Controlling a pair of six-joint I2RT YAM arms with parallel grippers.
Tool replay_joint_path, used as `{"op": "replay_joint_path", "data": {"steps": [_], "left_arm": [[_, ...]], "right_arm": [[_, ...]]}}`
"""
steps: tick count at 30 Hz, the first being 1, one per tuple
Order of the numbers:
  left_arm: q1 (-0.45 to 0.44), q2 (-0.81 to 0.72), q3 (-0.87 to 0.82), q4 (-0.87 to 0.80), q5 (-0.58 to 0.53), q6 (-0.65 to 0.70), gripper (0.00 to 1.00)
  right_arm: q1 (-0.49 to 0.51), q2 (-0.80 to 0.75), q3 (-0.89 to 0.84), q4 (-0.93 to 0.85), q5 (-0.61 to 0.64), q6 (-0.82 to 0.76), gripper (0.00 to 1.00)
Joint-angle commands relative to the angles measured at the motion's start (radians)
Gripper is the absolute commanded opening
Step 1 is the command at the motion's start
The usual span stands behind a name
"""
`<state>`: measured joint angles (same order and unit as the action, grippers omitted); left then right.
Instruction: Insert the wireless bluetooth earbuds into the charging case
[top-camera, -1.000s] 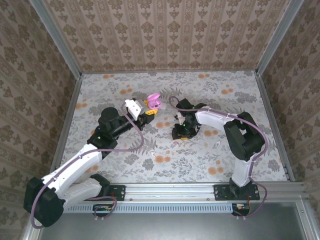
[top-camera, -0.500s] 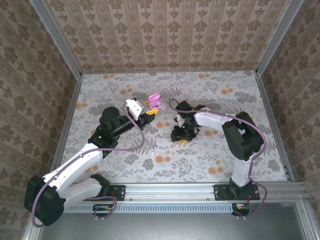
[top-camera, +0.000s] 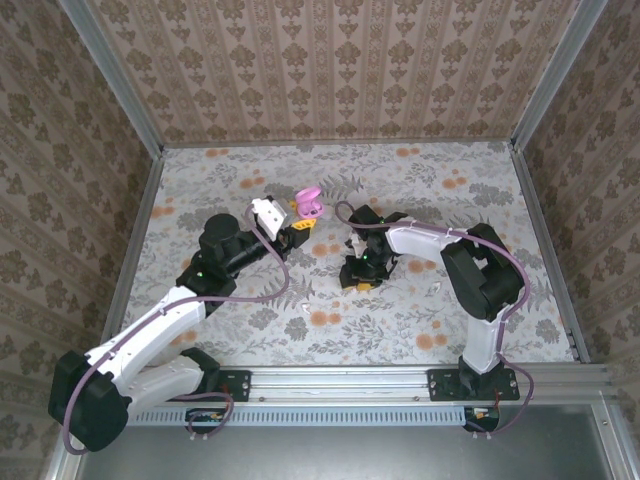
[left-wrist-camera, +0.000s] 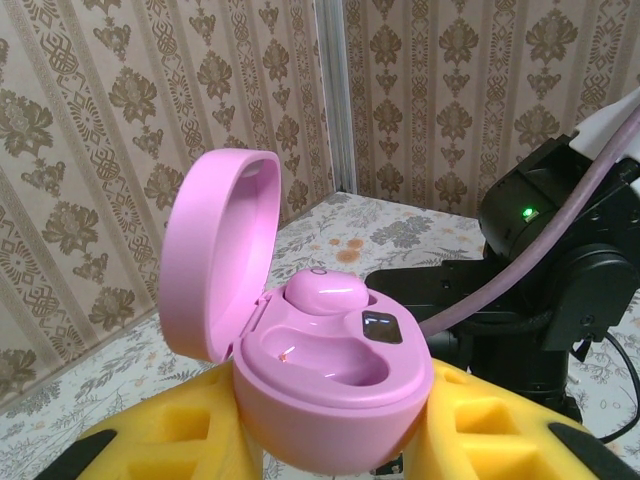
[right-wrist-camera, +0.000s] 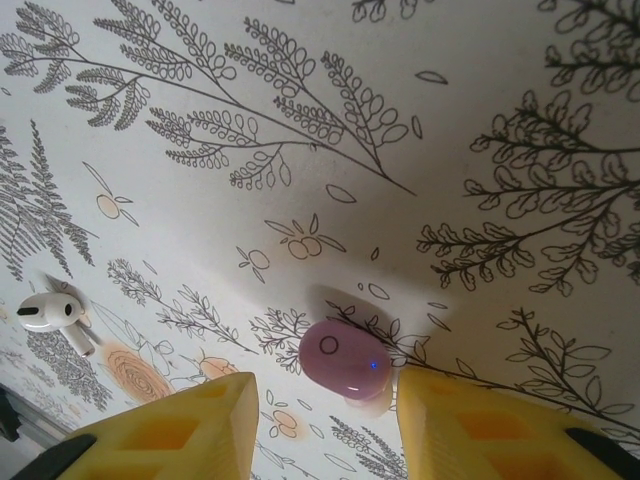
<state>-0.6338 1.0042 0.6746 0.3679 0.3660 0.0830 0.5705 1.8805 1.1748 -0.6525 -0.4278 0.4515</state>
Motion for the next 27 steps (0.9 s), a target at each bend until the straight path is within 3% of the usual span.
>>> {"op": "replay_joint_path", "data": {"steps": [1,15,27], "left_arm": [[-0.003,-0.008,0.032,0.036,0.007,-0.005,0.34],[-0.003,-0.005,0.031,0.039,0.01,-0.009,0.33],[-0.004,-0.005,0.029,0.043,0.01,-0.012,0.34]], "right_arm": [[0.008,0.0,-0.024,0.013,-0.047,0.034,0.43],[0.025,-0.048,-0.098,0.178,-0.113,0.215,0.42],[0.031,-0.065,-0.091,0.194,-0.149,0.204,0.42]]}}
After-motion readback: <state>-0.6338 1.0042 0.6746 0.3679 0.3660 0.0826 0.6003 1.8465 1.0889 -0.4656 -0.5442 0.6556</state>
